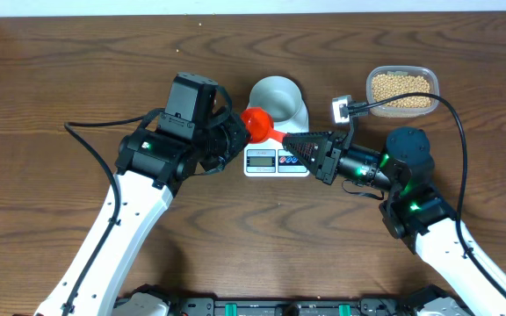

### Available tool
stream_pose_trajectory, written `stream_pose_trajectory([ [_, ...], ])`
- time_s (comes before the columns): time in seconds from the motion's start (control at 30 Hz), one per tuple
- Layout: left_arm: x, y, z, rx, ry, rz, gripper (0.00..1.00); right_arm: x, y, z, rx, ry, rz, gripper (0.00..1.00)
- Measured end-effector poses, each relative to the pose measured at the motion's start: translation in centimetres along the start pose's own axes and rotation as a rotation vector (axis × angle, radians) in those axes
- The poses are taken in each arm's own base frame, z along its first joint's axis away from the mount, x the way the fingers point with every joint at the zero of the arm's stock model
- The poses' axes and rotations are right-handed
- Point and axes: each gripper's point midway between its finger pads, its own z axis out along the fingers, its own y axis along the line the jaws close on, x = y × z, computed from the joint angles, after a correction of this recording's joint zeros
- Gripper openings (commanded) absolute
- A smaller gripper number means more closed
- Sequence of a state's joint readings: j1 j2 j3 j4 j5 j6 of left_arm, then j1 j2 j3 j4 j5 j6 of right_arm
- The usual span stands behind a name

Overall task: Scoop item into bowl and weigh 50g on scale
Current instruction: 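Close the right gripper on the scoop handle, open the left gripper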

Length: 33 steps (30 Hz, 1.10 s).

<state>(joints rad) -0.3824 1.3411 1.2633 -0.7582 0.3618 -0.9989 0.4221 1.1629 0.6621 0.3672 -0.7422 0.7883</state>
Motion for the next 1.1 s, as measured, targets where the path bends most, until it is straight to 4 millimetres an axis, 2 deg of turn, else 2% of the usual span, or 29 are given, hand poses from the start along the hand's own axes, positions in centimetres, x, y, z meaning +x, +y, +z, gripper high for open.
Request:
stream_pose_trajectory([
  [0.27,0.0,0.0,0.0,0.0,0.0,0.0,0.07,-0.1,-0.1,0.0,0.005,-0.005,0.0,0.15],
  [0.4,0.0,0.0,0.0,0.0,0.001,0.0,0.07,-0.1,-0.1,0.0,0.006,-0.006,0.001,0.1],
  [0.53,0.0,0.1,0.0,-0.002,0.001,0.0,0.07,-0.1,-0.1,0.0,0.008,-0.008,0.008,0.01],
  [0.7,0.0,0.1,0.0,-0.002,0.002,-0.001,0.08,-0.2,-0.2,0.0,0.009,-0.009,0.013,0.01],
  [0.83,0.0,0.1,0.0,-0.002,0.002,-0.001,0.17,-0.2,-0.2,0.0,0.01,-0.01,0.013,0.01],
  [0.87,0.1,0.1,0.0,-0.002,0.002,-0.004,0.24,-0.2,-0.2,0.0,0.01,-0.01,0.013,0.01],
  [0.9,0.1,0.1,0.0,-0.002,0.004,0.002,0.26,-0.2,-0.2,0.0,0.011,-0.01,0.013,0.01],
  [1.1,0.1,0.0,0.0,-0.001,0.005,-0.004,0.29,0.0,-1.1,0.0,0.053,-0.013,0.038,0.01],
])
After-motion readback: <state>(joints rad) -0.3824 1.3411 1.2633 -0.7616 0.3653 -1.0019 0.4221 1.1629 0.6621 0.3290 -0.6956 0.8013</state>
